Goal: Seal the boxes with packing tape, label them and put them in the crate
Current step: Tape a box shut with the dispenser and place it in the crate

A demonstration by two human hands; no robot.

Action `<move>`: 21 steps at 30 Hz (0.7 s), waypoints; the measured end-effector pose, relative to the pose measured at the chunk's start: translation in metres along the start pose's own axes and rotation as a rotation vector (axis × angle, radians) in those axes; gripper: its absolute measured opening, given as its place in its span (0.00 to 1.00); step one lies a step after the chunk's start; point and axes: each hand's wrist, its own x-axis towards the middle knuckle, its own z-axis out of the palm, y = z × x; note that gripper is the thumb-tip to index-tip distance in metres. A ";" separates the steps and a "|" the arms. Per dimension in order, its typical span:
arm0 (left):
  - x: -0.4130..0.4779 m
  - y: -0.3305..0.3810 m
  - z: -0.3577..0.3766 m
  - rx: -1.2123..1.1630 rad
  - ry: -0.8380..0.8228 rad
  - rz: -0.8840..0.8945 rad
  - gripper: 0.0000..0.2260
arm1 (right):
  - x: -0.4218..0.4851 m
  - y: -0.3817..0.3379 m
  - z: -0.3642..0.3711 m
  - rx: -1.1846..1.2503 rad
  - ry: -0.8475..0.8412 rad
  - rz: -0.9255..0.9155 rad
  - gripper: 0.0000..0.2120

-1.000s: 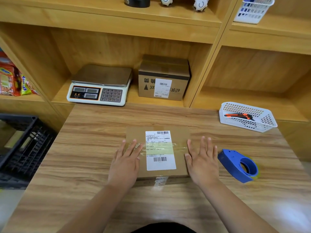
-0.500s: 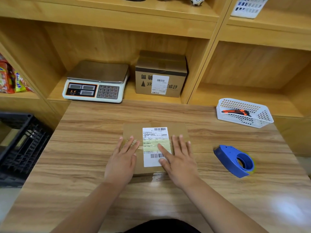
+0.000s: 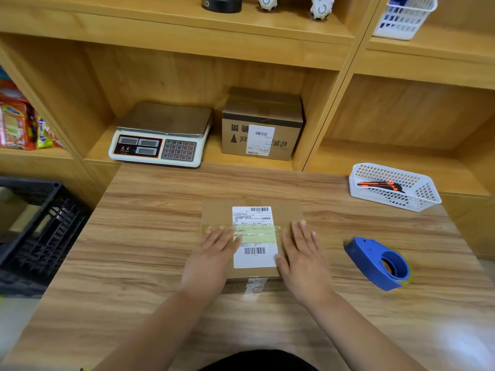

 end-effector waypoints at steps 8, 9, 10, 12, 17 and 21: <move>-0.006 -0.004 0.001 0.017 -0.086 0.039 0.21 | 0.010 -0.006 0.013 -0.070 -0.092 -0.144 0.30; -0.008 -0.006 0.000 0.015 -0.091 0.028 0.21 | 0.009 0.001 0.012 -0.086 -0.114 -0.124 0.29; -0.011 -0.009 0.000 0.009 -0.115 0.013 0.22 | 0.008 0.009 0.010 -0.109 -0.109 -0.114 0.28; -0.018 -0.018 0.002 -0.008 -0.152 -0.033 0.26 | 0.004 0.023 0.010 -0.126 -0.099 -0.073 0.28; -0.025 -0.029 0.002 -0.006 -0.041 -0.082 0.25 | -0.001 0.041 0.005 -0.159 -0.063 -0.002 0.29; -0.013 -0.020 -0.005 0.062 -0.004 -0.118 0.26 | 0.005 0.020 -0.001 -0.177 -0.037 0.023 0.28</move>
